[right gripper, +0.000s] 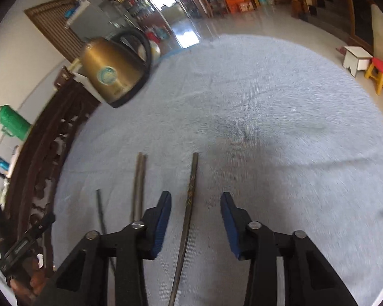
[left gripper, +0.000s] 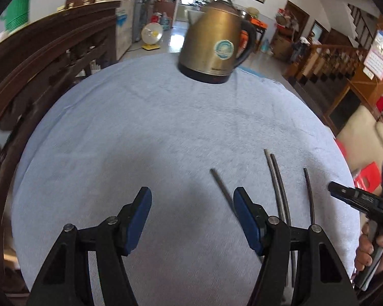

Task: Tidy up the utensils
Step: 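Lower the right tool onto a brown chopstick on the cloth and close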

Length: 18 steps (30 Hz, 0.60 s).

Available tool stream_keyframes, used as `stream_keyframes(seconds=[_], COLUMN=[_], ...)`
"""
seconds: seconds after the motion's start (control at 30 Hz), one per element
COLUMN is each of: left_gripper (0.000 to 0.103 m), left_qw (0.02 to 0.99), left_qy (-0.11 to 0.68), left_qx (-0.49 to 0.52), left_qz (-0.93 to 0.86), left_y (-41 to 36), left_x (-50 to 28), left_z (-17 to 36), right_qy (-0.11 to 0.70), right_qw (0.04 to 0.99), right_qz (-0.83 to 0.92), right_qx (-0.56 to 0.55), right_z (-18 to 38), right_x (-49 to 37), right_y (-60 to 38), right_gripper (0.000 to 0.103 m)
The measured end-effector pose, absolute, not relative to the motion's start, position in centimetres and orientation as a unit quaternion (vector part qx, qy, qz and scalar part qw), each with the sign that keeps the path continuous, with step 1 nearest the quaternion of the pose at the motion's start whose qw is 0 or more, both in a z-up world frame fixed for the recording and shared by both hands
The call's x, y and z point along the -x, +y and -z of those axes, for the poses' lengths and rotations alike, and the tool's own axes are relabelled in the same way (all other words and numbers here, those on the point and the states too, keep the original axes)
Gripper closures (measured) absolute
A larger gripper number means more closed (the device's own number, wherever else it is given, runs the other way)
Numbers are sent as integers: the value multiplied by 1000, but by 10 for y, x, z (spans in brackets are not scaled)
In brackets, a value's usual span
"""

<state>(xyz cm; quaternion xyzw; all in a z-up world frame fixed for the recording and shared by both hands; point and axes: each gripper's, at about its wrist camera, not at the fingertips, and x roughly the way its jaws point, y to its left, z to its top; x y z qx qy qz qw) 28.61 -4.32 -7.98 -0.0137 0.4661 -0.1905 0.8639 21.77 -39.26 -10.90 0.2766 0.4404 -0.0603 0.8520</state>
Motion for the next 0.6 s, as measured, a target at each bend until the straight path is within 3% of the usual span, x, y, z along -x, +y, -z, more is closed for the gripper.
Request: stream_keyframes(seconds=[0.27,0.47,0.6], left_gripper=[36,36,36], left_qw=[836,812,794], left_qy=[509,533,553], left_qx=[-15,-36,-34], left_qz=[204,235,250], left_y=[-77,-111,-133], left_x=[-324,-337,-345], left_z=[81,78,84], right_qy=[508,554,553], right_qw=[821,805,809], right_qz=[86,111,100], right_qx=[-247,-181,-174], right_z=[124,131,135], right_x=[-277,-296,-292], right_y=[-384,-367,-368], right_gripper=[69,92,96])
